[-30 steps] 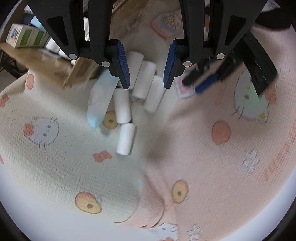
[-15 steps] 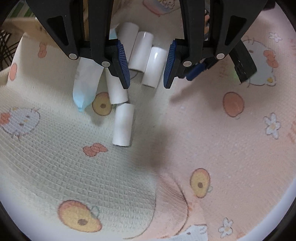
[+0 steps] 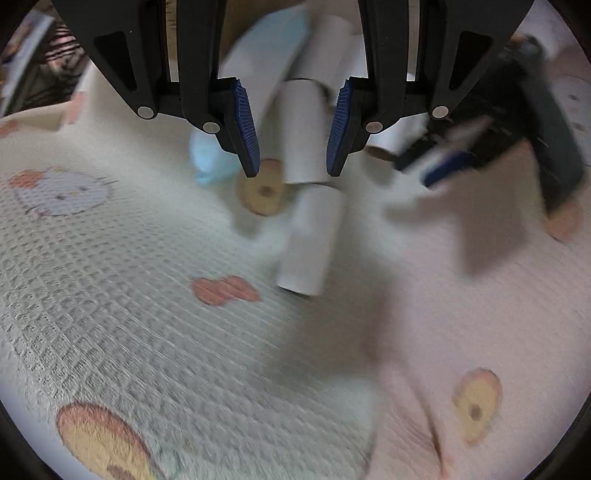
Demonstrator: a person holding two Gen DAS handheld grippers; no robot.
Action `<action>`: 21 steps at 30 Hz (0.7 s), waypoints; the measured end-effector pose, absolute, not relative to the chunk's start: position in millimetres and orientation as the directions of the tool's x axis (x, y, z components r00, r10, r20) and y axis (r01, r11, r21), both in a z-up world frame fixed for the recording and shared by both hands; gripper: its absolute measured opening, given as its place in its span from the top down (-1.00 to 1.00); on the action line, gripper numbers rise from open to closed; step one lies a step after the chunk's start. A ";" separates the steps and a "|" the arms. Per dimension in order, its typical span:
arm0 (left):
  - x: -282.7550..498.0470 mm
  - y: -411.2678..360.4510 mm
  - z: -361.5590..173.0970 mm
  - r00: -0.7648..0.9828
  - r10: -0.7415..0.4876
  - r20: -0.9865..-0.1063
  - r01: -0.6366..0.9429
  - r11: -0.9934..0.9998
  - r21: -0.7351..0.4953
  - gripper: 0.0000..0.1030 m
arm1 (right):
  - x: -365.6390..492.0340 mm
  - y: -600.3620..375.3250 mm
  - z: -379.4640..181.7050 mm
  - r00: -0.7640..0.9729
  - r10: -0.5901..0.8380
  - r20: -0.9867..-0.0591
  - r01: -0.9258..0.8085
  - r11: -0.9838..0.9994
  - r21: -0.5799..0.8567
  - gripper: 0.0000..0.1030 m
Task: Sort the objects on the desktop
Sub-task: 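Lower the open left gripper around an upright white tube in the pile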
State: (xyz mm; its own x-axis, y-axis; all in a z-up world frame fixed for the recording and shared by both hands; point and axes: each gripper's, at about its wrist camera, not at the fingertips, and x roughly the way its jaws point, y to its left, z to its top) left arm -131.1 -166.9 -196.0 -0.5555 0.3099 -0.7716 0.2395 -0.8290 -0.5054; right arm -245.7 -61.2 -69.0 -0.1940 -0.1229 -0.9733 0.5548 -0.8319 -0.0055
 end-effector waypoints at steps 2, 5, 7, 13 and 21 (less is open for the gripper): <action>-137.5 -171.1 -198.9 -0.553 0.347 -0.757 0.253 -0.796 -0.550 -0.03 | -249.3 -58.0 -76.3 -0.131 -0.132 -0.983 0.557 -0.830 0.038 0.35; -149.8 -174.4 -199.7 -0.545 0.408 -0.732 0.265 -0.745 -0.613 -0.02 | -249.8 -56.6 -86.4 -0.081 -0.096 -0.992 0.570 -0.821 0.032 0.35; -157.5 -170.7 -198.1 -0.530 0.436 -0.727 0.248 -0.740 -0.625 -0.02 | -249.4 -58.6 -93.6 -0.064 -0.056 -0.996 0.592 -0.806 0.007 0.35; -187.1 -148.3 -203.9 -0.434 0.491 -0.755 0.214 -0.758 -0.616 -0.02 | -254.2 -70.1 -112.1 0.023 -0.006 -1.000 0.585 -0.810 0.018 0.35; -205.8 -151.3 -210.7 -0.498 0.528 -0.688 0.278 -0.654 -0.703 -0.02 | -277.6 -75.9 -120.2 -0.006 -0.073 -0.997 0.520 -0.852 0.059 0.35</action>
State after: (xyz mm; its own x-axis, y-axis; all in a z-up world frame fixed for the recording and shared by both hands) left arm -205.8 -151.3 -210.7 -0.4983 0.5278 -0.6878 0.2784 -0.6539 -0.7035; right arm -277.6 -75.9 -120.2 -0.0062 -0.0730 -0.9973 0.5204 -0.8518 0.0591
